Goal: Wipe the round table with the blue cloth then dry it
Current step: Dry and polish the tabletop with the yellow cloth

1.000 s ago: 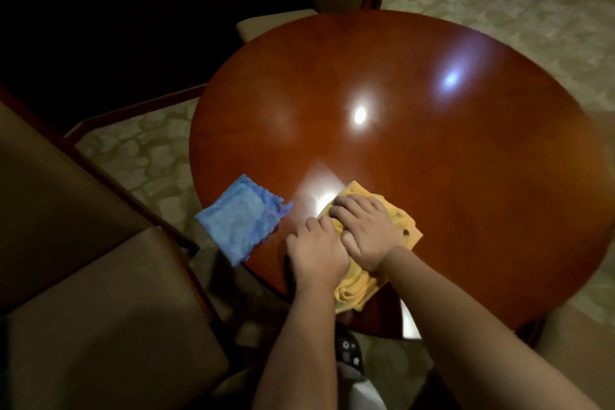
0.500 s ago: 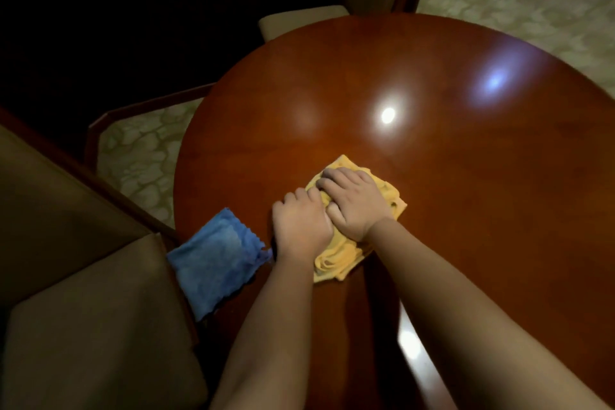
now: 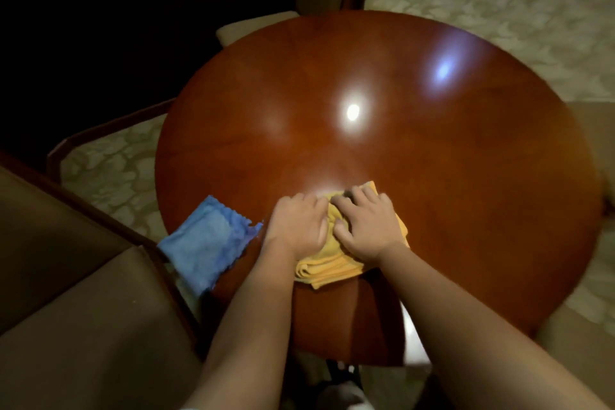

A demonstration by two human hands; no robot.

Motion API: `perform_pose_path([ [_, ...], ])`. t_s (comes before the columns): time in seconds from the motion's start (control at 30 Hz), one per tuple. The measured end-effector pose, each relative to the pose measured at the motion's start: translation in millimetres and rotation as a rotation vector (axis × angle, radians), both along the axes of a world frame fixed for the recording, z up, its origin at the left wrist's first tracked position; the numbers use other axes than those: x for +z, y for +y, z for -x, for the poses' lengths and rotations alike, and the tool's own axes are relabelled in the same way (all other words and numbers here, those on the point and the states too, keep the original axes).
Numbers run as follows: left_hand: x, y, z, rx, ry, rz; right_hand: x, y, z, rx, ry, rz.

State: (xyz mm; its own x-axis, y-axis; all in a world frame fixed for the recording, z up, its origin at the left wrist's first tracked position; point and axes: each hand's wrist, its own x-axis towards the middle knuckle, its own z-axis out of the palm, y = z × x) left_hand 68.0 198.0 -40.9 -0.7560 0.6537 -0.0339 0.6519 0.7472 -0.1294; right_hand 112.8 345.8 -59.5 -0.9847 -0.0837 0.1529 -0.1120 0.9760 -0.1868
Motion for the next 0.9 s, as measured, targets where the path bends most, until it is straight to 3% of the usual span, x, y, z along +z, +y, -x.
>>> perform_pose_path([
  [0.33,-2.3,-31.2,-104.7,-0.180,-0.092,-0.156,-1.2,-40.3,-136.9,-0.212,0.023,0.024],
  [0.63,0.1,-59.5,-124.6,-0.145,-0.117,-0.084,-0.5,-68.1,-152.2,-0.175,0.016,0.025],
  [0.9,7.8,3.4,-111.8,-0.202,-0.092,0.001,2.6,-6.6,-143.3,-0.173,-0.067,-0.034],
])
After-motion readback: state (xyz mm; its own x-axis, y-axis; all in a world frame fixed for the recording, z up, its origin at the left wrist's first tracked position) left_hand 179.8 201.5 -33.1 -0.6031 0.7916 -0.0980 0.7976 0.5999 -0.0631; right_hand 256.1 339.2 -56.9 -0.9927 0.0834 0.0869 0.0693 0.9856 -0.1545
